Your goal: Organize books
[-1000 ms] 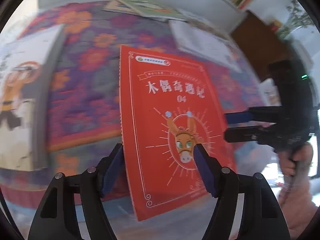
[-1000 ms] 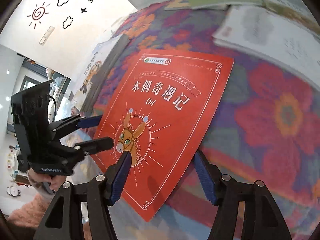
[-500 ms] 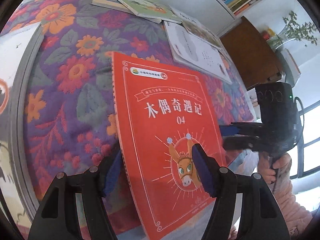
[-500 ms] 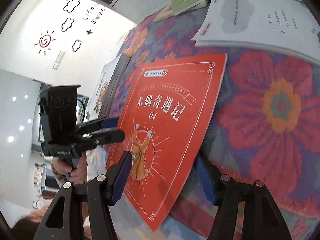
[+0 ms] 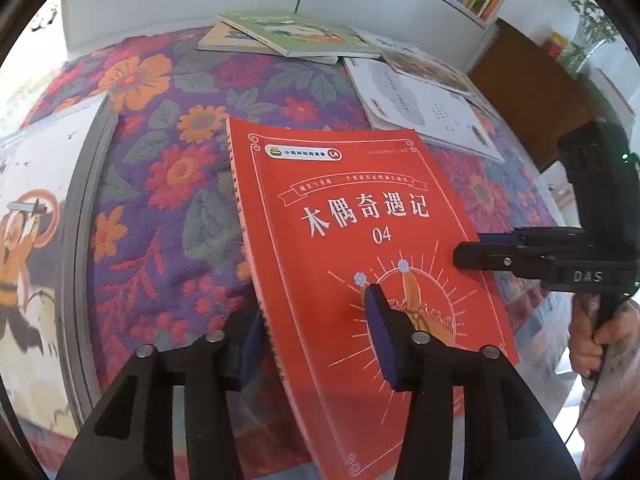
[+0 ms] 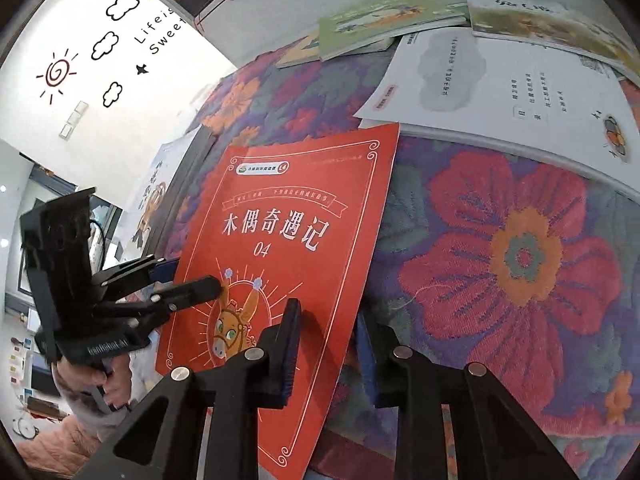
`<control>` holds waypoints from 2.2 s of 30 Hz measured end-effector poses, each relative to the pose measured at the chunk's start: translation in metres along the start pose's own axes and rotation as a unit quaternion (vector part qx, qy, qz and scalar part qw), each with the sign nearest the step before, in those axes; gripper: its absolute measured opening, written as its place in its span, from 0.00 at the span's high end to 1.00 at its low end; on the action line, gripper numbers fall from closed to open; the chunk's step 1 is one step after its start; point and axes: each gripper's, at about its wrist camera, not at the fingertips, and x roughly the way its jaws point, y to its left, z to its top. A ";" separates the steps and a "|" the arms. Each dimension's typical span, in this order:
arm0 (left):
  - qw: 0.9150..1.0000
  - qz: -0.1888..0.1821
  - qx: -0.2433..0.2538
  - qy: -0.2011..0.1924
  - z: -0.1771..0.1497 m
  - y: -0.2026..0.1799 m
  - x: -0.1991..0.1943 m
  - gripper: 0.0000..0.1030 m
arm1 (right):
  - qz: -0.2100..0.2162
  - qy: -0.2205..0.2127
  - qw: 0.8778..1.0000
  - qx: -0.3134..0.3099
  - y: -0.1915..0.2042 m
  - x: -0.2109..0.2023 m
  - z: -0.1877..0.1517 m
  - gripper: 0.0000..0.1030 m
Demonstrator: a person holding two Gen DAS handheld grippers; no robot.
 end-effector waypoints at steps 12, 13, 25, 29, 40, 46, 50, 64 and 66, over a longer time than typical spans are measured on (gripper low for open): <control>1.000 -0.004 -0.012 -0.002 0.002 0.002 -0.013 0.56 | 0.013 -0.018 1.000 -0.010 0.025 -0.030 -0.013 0.74; 1.000 -0.005 -0.010 -0.004 0.003 0.002 -0.017 0.56 | 0.011 -0.021 1.000 -0.016 0.028 -0.033 -0.013 0.74; 0.999 -0.004 -0.004 -0.044 0.015 0.016 -0.060 0.57 | 0.011 -0.035 0.998 -0.042 0.069 -0.045 -0.004 0.74; 0.998 -0.007 -0.009 -0.056 0.019 0.027 -0.075 0.56 | 0.005 -0.035 0.998 -0.057 0.087 -0.046 0.002 0.74; 0.996 0.000 -0.029 -0.086 0.028 0.074 -0.124 0.56 | 0.024 -0.041 0.995 -0.092 0.141 -0.036 0.032 0.74; 0.994 0.009 -0.045 -0.096 0.035 0.108 -0.150 0.56 | 0.039 -0.032 0.992 -0.115 0.174 -0.020 0.057 0.74; 0.993 0.026 -0.052 -0.106 0.040 0.130 -0.163 0.56 | 0.051 -0.031 0.991 -0.120 0.193 -0.008 0.074 0.74; 0.992 0.036 -0.105 -0.056 0.034 0.224 -0.125 0.54 | 0.073 0.013 0.988 -0.138 0.234 0.081 0.104 0.73; 0.993 0.039 -0.103 -0.048 0.031 0.229 -0.120 0.54 | 0.075 0.019 0.988 -0.137 0.235 0.090 0.103 0.73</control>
